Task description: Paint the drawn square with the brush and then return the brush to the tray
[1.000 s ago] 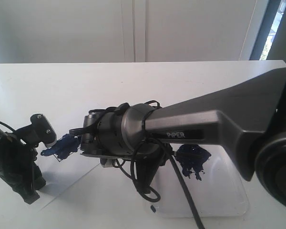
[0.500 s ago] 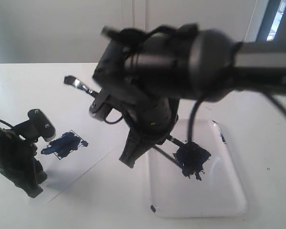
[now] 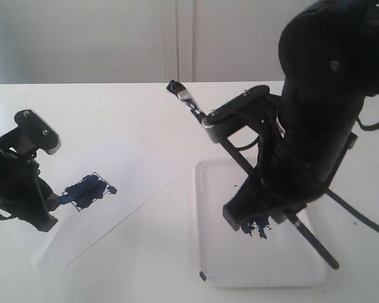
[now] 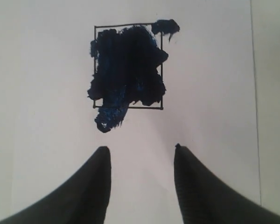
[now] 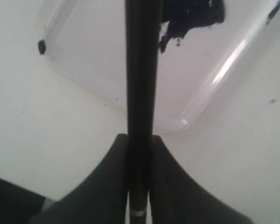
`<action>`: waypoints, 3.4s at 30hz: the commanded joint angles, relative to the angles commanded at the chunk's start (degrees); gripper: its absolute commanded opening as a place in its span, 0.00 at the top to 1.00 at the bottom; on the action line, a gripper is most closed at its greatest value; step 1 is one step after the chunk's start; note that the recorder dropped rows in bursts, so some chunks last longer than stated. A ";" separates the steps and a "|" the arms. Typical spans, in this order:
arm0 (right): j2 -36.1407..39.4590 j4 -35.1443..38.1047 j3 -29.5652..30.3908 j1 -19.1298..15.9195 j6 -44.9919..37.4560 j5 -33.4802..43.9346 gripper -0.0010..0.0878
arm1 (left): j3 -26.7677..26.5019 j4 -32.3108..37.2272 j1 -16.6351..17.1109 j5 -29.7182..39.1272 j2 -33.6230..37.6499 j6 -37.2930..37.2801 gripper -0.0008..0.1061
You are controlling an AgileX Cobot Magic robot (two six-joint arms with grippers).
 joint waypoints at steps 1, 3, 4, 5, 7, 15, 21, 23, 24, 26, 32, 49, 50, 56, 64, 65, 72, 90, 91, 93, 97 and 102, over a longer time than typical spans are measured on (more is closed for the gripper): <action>0.12 4.96 0.00 0.00 -2.24 0.00 0.99 | 0.00 0.00 0.00 0.00 -0.12 -0.24 0.54; 0.41 11.83 0.09 0.00 -4.77 -0.20 0.99 | 0.00 0.00 0.12 0.35 -0.13 -0.24 0.54; 0.63 12.72 0.12 0.00 -4.77 -1.26 0.99 | 0.00 0.00 0.12 0.78 -0.13 -0.24 0.54; 0.63 12.93 0.49 0.00 -4.77 -2.32 0.99 | 0.00 0.00 0.12 0.90 -0.13 -0.35 0.54; 0.89 13.78 0.76 0.00 -4.77 -3.67 0.99 | 0.00 0.00 0.12 0.90 -0.13 -0.91 0.54; 11.12 14.51 -2.32 0.00 -4.77 -2.01 0.99 | 0.00 4.15 1.29 1.59 -0.13 -1.32 0.54; 19.94 14.10 -10.41 0.00 -6.87 0.00 0.99 | 0.00 4.69 3.84 -4.50 1.13 -1.32 0.54; 21.96 14.10 -13.34 0.00 -7.61 0.00 0.99 | -0.11 4.69 3.95 -7.12 2.19 -1.32 0.54; 23.01 13.66 -14.92 0.00 -8.15 0.00 0.99 | -0.11 4.69 3.95 -8.32 2.96 -1.32 0.54; 25.00 11.73 -17.99 0.00 -8.42 0.00 0.99 | -1.47 4.58 3.95 -9.01 5.12 -1.45 0.54; 26.96 5.66 -22.53 0.23 -9.01 0.00 0.99 | -8.58 4.03 4.09 -7.89 11.40 -1.56 0.54; 29.23 -25.57 -22.47 6.77 -4.32 0.00 0.99 | -19.44 3.85 13.25 3.00 17.25 -9.22 0.54; 29.23 -29.36 -22.47 8.03 -3.09 0.00 0.99 | -19.44 3.85 13.25 2.88 17.25 -9.20 0.54; 30.34 -53.79 -22.10 15.78 -0.83 0.00 0.99 | -19.44 1.71 13.25 2.99 17.86 -10.04 0.54; 34.50 -73.01 -18.25 16.18 -1.75 0.00 0.99 | -19.44 0.59 13.25 3.70 20.79 -10.49 0.54; 34.81 -74.04 -18.25 16.18 -1.75 0.00 0.99 | -19.44 0.59 13.25 3.20 21.04 -10.49 0.54; 37.48 -78.96 -18.25 16.18 -2.03 0.00 0.99 | -19.44 -1.03 13.15 0.39 22.21 -10.62 0.54; 41.58 -84.93 -18.25 16.18 0.49 0.00 0.99 | -22.46 -2.14 7.52 3.01 22.65 -4.12 0.54; 41.58 -85.57 -18.25 16.18 0.57 0.00 0.99 | -22.46 -2.14 7.52 3.01 22.65 -4.12 0.54; 41.58 -86.74 -18.25 16.06 1.03 0.00 0.99 | -22.46 -2.35 7.52 3.44 22.64 -4.24 0.54; 41.94 -87.75 -18.25 15.58 1.19 0.00 0.99 | -22.46 -2.35 7.52 4.09 23.21 -4.24 0.54; 42.52 -88.84 -18.51 14.55 2.59 0.00 0.99 | -22.46 -2.35 7.52 4.40 24.35 -4.24 0.54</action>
